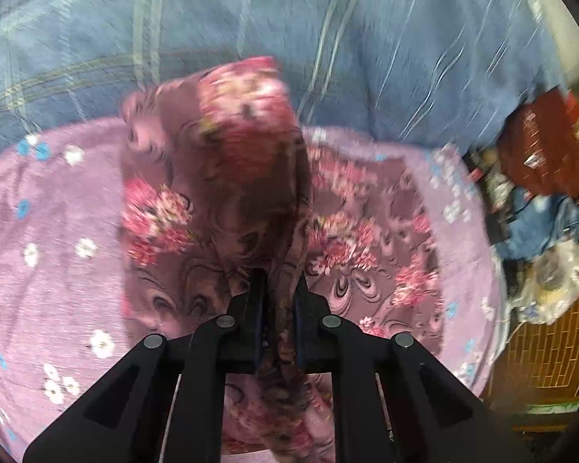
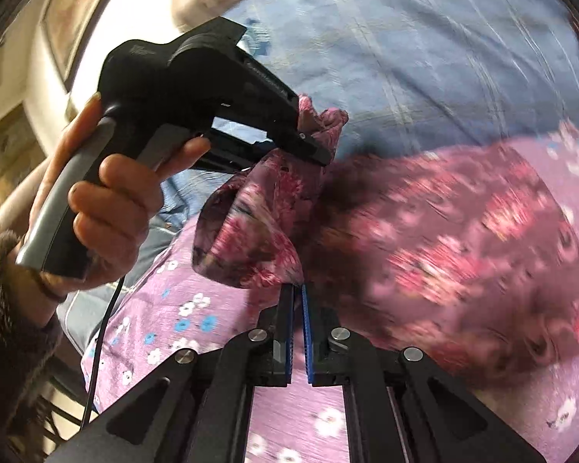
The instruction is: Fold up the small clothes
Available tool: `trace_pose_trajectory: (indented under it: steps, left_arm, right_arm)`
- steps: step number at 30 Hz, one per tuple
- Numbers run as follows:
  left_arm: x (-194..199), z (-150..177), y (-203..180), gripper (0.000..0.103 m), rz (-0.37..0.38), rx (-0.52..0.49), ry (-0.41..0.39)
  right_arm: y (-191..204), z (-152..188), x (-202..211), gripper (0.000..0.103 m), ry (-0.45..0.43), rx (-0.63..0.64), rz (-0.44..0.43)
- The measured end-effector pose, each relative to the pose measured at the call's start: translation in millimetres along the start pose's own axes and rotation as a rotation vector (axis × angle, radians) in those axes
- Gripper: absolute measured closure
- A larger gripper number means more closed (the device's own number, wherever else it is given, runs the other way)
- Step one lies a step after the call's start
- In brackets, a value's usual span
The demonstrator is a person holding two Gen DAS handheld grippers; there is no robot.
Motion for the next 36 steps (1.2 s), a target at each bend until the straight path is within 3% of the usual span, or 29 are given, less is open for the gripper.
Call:
trace_pose_trajectory:
  steps: [5,9,10,13,14,16,20,23,24,25,26,27,28,29,33,36]
  left_arm:
    - [-39.2,-8.2,-10.4,0.083,-0.074,0.048,0.097]
    - [-28.6,-15.8,-21.1,0.058,-0.076,0.034,0.126]
    - [-22.6,-17.9,-23.5,0.05,-0.093,0.026,0.115]
    - [-6.5,-23.9,-31.7,0.032,-0.161,0.0,0.07]
    - [-5.5,-25.7,-33.6,0.032,-0.19,-0.009,0.068]
    - [-10.5,-28.0,-38.9,0.031,-0.248,-0.034,0.09]
    - [-35.2,-28.2,-50.6,0.031,-0.392,-0.092,0.172]
    - [-50.6,-27.6,-49.4,0.032,-0.458,-0.09,0.2]
    - [-55.9,-26.6,-45.0,0.037,-0.469,-0.069,0.211]
    - [-59.8,-25.7,-40.5,0.058,-0.477,-0.051,0.215]
    - [-62.1,-24.7,-35.3,0.065,-0.497,-0.039,0.211]
    - [-61.4,-23.7,-32.1,0.068,-0.486,-0.029,0.196]
    - [-57.9,-22.5,-29.8,0.078,-0.46,-0.012,0.172]
    - [-52.1,-20.5,-27.4,0.083,-0.431,0.006,0.149]
    - [-29.8,-11.5,-35.0,0.088,-0.376,0.016,0.068]
    - [-16.6,-6.5,-52.0,0.088,-0.292,0.011,0.03]
  right_arm:
    - [-49.0,11.9,-6.7,0.092,0.038,-0.147,-0.032]
    - [-79.0,18.1,-12.5,0.091,0.107,-0.232,-0.12]
    - [-82.1,16.5,-9.7,0.087,0.117,-0.244,-0.14]
    - [-81.7,14.0,1.8,0.052,0.099,-0.253,-0.202]
    - [-79.2,13.0,4.7,0.041,0.087,-0.252,-0.211]
    - [-72.3,10.3,7.9,0.034,0.067,-0.231,-0.227]
    - [-60.0,4.8,6.3,0.034,0.024,-0.187,-0.251]
    - [-57.1,1.1,-3.3,0.034,-0.006,-0.171,-0.247]
    - [-57.8,0.3,-7.6,0.034,-0.016,-0.169,-0.24]
    - [-58.8,-0.1,-11.3,0.038,-0.026,-0.168,-0.243]
    - [-59.3,0.0,-14.4,0.05,-0.037,-0.164,-0.252]
    - [-59.7,-0.7,-17.5,0.062,-0.044,-0.158,-0.256]
    - [-61.3,-2.1,-23.3,0.089,-0.023,-0.16,-0.275]
    - [-64.0,-1.4,-26.3,0.094,-0.008,-0.173,-0.289]
    - [-78.3,-4.1,-12.5,0.094,-0.053,-0.262,-0.339]
    - [-88.2,-7.8,9.4,0.094,-0.105,-0.319,-0.38]
Point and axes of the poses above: each gripper's, at about its wrist camera, not at the fingertips, and x roughly against the way its jaws point, y to its left, z to its underside, the point moved 2 cm from there along -x, roughly the way its jaws point, and after that the axes turned 10 degrees about y, right-handed, at the moved point
